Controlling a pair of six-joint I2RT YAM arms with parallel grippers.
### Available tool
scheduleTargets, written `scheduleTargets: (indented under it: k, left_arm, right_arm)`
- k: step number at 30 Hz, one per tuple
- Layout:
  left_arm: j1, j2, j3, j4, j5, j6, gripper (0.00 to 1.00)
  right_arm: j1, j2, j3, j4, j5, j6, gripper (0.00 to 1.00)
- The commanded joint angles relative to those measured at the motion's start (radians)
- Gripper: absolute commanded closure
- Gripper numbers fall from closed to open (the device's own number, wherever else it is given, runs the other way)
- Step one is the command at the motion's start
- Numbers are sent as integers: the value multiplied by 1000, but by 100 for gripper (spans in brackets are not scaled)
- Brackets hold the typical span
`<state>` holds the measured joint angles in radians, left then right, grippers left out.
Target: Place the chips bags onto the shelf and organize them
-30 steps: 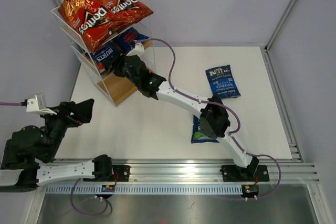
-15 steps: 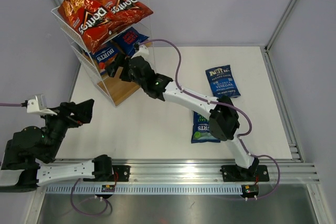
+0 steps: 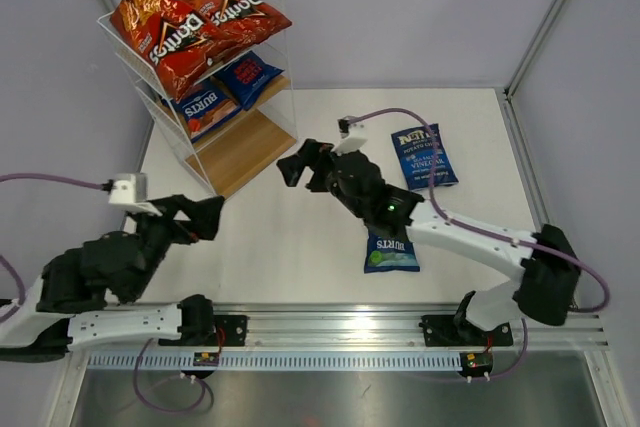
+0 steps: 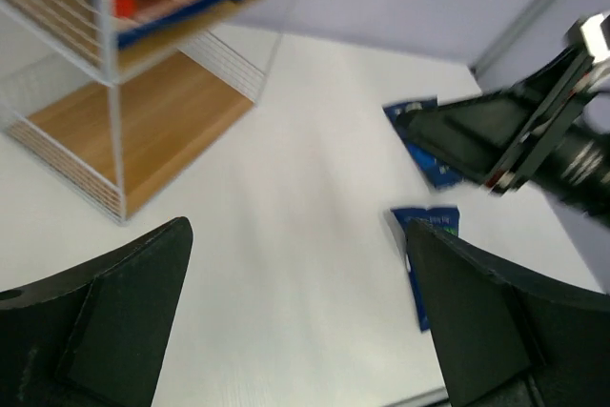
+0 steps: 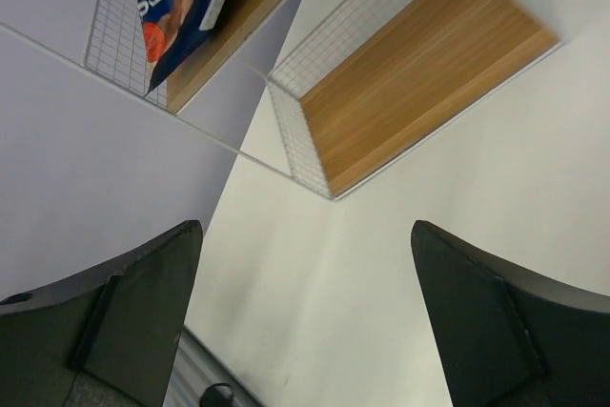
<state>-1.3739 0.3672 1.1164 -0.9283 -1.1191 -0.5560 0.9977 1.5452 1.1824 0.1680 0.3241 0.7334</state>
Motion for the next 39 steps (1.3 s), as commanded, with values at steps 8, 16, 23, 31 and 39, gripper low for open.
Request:
scheduleTargets:
  k: [8,16,23,31,39]
  left_arm:
    - [123,601,-237,537,644,-42,1]
    - [447,1105,-270,1186,1432,-30,1]
    - [507,1391,-149,1270,1414,-105,1]
    - [532,1515,-127,1358,1374,-223,1]
    - [539,1591,-116,1349,1299,-311,1]
  right_arm:
    - [-226,-659,-243,-646,224,-187,1]
    - [-280,-1059,-251,-958,193,-193,1]
    - [-281,-1241,-328,-924,67,-193,1]
    - [-280,-1289,-365,-883,38,-192,1]
    - [-280,-1287,-386,-838,53,-175,1]
